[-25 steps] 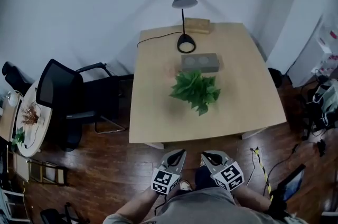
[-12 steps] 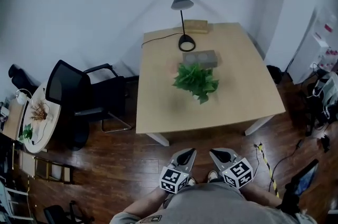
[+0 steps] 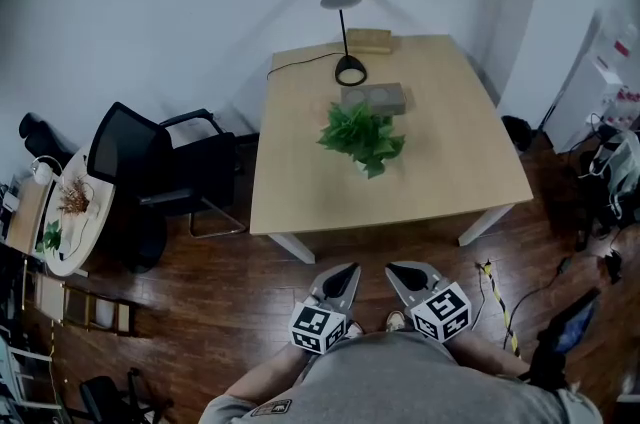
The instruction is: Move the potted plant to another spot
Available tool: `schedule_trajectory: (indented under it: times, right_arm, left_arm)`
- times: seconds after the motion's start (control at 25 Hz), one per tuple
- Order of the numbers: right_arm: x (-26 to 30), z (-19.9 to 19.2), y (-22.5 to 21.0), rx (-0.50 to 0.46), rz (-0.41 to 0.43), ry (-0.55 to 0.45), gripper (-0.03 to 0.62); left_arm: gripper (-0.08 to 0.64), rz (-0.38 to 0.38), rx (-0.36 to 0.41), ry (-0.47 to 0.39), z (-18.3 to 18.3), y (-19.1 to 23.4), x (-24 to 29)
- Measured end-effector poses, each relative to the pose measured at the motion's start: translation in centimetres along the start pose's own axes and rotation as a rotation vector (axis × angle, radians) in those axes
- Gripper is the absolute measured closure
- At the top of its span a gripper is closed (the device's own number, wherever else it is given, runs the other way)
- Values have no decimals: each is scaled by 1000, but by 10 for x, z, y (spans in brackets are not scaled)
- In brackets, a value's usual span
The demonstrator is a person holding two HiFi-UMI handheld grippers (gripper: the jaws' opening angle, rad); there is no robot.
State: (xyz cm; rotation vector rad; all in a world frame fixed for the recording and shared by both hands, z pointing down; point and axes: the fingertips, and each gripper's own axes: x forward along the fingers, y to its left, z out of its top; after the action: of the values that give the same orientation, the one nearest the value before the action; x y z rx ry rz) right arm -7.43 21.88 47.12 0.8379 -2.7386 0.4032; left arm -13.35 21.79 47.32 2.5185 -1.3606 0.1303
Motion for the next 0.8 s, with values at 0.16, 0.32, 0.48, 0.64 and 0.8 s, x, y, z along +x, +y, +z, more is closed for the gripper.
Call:
schedule_trajectory:
  times: [0.16,0.32,0.48,0.64,0.8]
  right_arm:
    - [-1,3,4,-10,7,-4,587]
    - [-2,5,3,-17,10,-3,588]
    - [-1,3,5,-14,9,0,588]
    - [-2,3,7,-22,15,6,588]
    - [-4,0,9,-22,4,9,588]
  left_arm:
    - [558,12,6,-5,3,1,-4]
    - [558,15,6,-10,5,1,-5]
    - [558,11,6,-1,3,1,-6]
    - [558,9,7,-5,4,-1,-5]
    - [558,-8,8,4,1,-4,-5]
